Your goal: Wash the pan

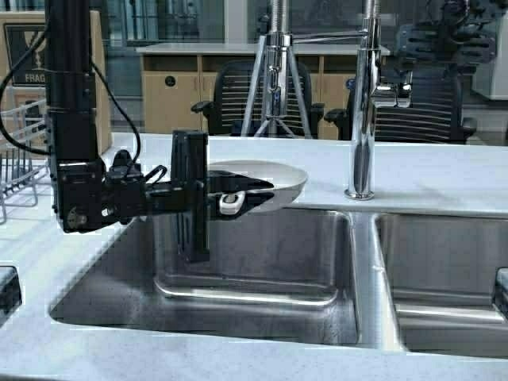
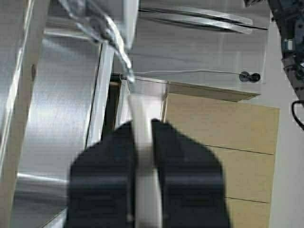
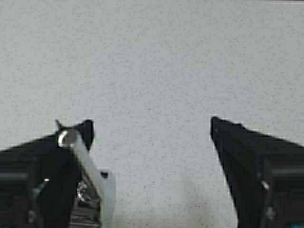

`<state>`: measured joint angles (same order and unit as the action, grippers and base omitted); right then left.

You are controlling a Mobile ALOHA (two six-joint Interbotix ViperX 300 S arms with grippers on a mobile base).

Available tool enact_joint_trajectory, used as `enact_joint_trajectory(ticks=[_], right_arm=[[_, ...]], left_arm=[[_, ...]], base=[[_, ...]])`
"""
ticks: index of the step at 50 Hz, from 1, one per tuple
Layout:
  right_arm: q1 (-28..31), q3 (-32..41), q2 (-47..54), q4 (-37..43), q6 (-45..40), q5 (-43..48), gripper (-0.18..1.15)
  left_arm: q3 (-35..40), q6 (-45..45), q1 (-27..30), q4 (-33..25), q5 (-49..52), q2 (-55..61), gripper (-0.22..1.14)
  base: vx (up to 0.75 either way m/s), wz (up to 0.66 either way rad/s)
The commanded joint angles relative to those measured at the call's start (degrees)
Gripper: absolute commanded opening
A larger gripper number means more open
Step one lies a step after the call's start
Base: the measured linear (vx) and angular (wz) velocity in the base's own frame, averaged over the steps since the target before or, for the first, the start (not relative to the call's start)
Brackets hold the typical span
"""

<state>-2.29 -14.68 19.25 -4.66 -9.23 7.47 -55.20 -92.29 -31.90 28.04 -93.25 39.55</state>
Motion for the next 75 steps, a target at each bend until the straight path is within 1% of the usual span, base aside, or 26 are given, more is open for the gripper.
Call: enact_joint_trajectory(ticks=[1, 14, 21, 29, 35, 41, 44, 47, 50, 55, 57, 58, 60, 64, 66, 75], right_arm=[[-3.16, 1.49, -1.05, 0.53, -0.18, -0.88, 1.04], [-7.38, 1.23, -1.93, 2.55, -1.32, -3.25, 1.04], [-7.47, 1.14, -3.69, 2.55, -1.49, -3.34, 1.04], [-7.47, 0.88, -8.26, 2.55, -1.41, -3.34, 1.04], [-8.61, -0.79, -11.43, 2.46, -1.14, -3.34, 1.04], [-9.58, -2.72, -11.25, 2.55, -1.49, -3.34, 1.01], [-9.58, -3.43, -10.11, 2.55, -1.67, -3.43, 0.94], [-9.32, -3.52, -8.53, 2.55, -1.67, -4.31, 0.8], [-8.53, -3.08, -7.03, 2.72, -1.67, -6.24, 0.58], [-6.68, -1.58, -4.92, 3.08, -1.67, -9.23, 0.09], [-5.71, -0.97, -4.22, 3.16, -1.67, -9.76, -0.05], [-5.1, -0.62, -3.78, 3.16, -1.67, -9.93, -0.09], [-3.96, 0.35, -2.9, 3.16, -1.67, -10.55, -0.08], [-1.41, 2.64, -1.32, 3.16, -1.58, -11.25, 0.06], [0.0, 3.69, -0.62, 3.16, -1.58, -11.51, 0.1], [6.59, 7.73, 0.7, 3.16, -1.05, -12.39, 0.05]], left_arm=[[0.26, 0.79, -0.18, 0.18, -1.14, -1.14, 0.02], [0.44, 0.7, -0.09, 0.18, -1.14, -1.05, 0.02], [0.53, 0.7, -0.09, 0.18, -1.23, -0.97, 0.02], [0.62, 0.7, -0.09, 0.18, -1.14, -0.62, 0.02], [0.7, 0.7, -0.18, 0.18, -1.14, -0.53, 0.02], [0.97, 0.7, -0.09, 0.18, -1.14, -0.44, 0.02], [1.05, 0.7, -0.18, 0.18, -1.14, -0.44, 0.02], [0.97, 0.7, -0.09, 0.18, -1.14, -0.44, 0.02], [1.05, 0.7, -0.18, 0.18, -1.14, -0.44, 0.02], [1.05, 0.7, -0.18, 0.18, -1.23, -0.44, 0.02], [1.05, 0.7, -0.18, 0.26, -1.14, -0.26, 0.02], [1.05, 0.7, -0.18, 0.18, -1.14, -0.26, 0.02], [1.05, 0.7, -0.09, 0.26, -1.14, -0.18, 0.02], [1.23, 0.62, -0.09, 0.26, -1.23, 0.09, 0.02], [1.32, 0.7, -0.09, 0.26, -1.14, 0.09, 0.02], [1.32, 0.7, -0.09, 0.26, -1.23, 0.18, 0.02]], base=[[-0.01, 0.0], [0.0, 0.0], [0.0, 0.0], [0.0, 0.0], [0.0, 0.0], [0.0, 0.0], [0.0, -0.01], [-0.01, -0.02], [-0.01, -0.03], [0.0, -0.01], [-0.01, -0.01], [-0.01, -0.02], [0.0, -0.01], [0.0, 0.0], [0.0, 0.0], [0.0, 0.0]])
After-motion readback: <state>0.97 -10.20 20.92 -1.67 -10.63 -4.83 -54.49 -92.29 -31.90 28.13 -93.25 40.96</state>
